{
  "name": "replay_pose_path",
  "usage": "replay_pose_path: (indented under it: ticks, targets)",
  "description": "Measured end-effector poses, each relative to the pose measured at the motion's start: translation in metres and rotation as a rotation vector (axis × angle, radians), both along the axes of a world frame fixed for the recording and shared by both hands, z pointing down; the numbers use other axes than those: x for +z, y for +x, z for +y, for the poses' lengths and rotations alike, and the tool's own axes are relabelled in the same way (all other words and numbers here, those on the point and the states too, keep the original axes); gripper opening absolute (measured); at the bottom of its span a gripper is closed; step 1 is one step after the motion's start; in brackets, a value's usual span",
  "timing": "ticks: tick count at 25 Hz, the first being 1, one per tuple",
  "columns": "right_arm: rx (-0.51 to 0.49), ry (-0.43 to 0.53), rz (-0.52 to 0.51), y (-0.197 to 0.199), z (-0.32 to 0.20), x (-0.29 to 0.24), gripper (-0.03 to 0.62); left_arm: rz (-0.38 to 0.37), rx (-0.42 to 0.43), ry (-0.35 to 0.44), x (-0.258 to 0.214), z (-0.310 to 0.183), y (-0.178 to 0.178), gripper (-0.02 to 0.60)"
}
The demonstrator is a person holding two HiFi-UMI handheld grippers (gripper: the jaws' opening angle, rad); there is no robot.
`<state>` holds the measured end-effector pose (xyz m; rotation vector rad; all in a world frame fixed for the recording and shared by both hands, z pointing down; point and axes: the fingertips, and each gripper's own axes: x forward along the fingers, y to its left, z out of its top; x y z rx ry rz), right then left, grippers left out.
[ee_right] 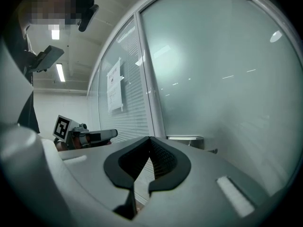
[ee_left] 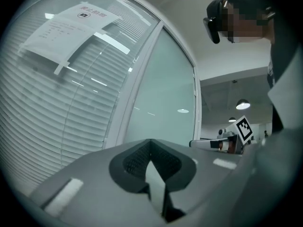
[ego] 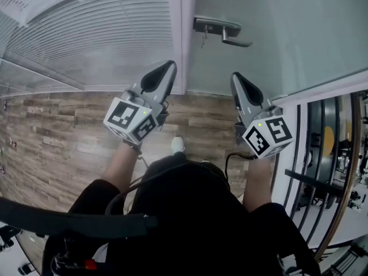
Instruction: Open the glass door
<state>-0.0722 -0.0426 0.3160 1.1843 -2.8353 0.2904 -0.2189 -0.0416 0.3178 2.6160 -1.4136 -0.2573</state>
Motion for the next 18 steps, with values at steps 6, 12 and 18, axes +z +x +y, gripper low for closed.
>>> replay_pose_path:
  ticks: [6, 12, 18]
  targets:
    - [0.035, -0.002, 0.015, -0.01, -0.003, 0.003, 0.003, 0.016, 0.016, 0.0, 0.004, -0.008, -0.016, 0.002]
    - [0.051, -0.008, 0.027, -0.015, -0.001, 0.005, 0.003, 0.036, 0.028, -0.006, 0.009, -0.009, -0.022, 0.0]
    - [0.057, -0.008, 0.024, -0.011, -0.006, 0.005, 0.003, 0.039, 0.031, -0.008, 0.01, -0.015, -0.018, 0.0]
